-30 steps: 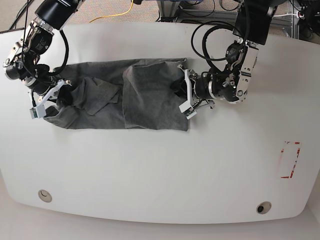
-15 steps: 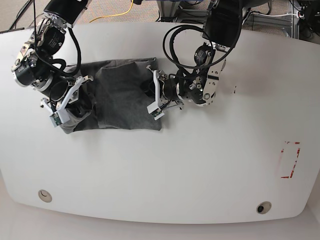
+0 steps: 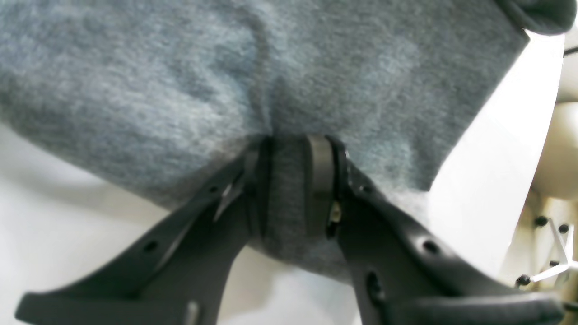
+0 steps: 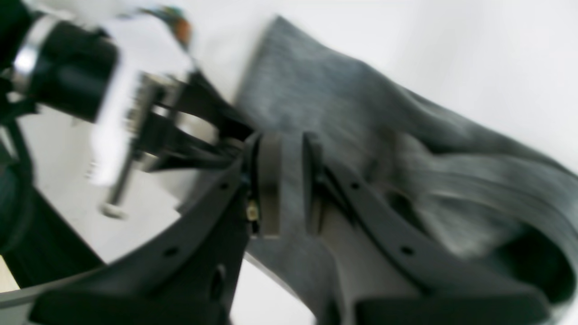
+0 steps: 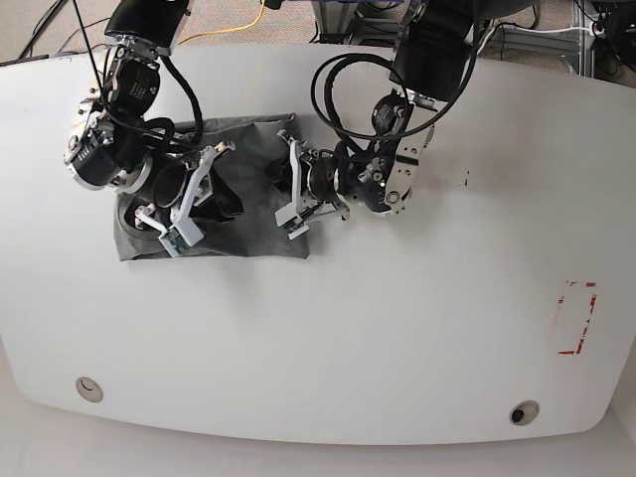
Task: Layout the t-shirt on the table in an organized manner, then fold the t-shirt properly
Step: 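Fold the strip end with the right gripper toward the left gripper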
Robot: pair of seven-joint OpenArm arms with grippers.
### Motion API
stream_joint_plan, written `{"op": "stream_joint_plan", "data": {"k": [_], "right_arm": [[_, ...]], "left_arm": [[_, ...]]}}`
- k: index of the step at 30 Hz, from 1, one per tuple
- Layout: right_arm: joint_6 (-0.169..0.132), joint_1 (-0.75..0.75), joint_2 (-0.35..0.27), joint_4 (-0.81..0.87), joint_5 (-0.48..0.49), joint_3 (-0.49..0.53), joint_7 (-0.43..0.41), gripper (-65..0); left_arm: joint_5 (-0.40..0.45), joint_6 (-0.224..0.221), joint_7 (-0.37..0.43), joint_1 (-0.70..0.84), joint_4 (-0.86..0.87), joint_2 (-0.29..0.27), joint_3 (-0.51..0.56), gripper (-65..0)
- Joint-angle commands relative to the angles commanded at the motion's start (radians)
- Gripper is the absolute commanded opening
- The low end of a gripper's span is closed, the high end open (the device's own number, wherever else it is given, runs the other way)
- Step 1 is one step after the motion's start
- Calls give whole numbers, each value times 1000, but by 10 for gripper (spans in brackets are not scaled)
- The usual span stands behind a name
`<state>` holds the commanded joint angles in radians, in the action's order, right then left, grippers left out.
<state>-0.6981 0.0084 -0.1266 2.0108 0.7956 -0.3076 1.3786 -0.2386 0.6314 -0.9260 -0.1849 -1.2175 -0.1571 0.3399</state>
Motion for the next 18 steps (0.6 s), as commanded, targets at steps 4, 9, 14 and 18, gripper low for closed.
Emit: {"op": "stream_joint_plan", "data": {"k": [4,9,14,18], "right_arm": [[0,0,11,0,-2,17,0,-571],[0,2,-9,0,-77,15,-12,-510],[0,-26,-72,0,-190,15,-69,-257],[0,-78,-115,0,-278,15,-169,-11]], "left_arm": [[0,0,0,-3,0,0,12,-532],[0,0,0,-5,0,0,8,-532],[0,0,0,-5,0,0,8,-532],[0,0,0,-5,0,0,6,-532]]}}
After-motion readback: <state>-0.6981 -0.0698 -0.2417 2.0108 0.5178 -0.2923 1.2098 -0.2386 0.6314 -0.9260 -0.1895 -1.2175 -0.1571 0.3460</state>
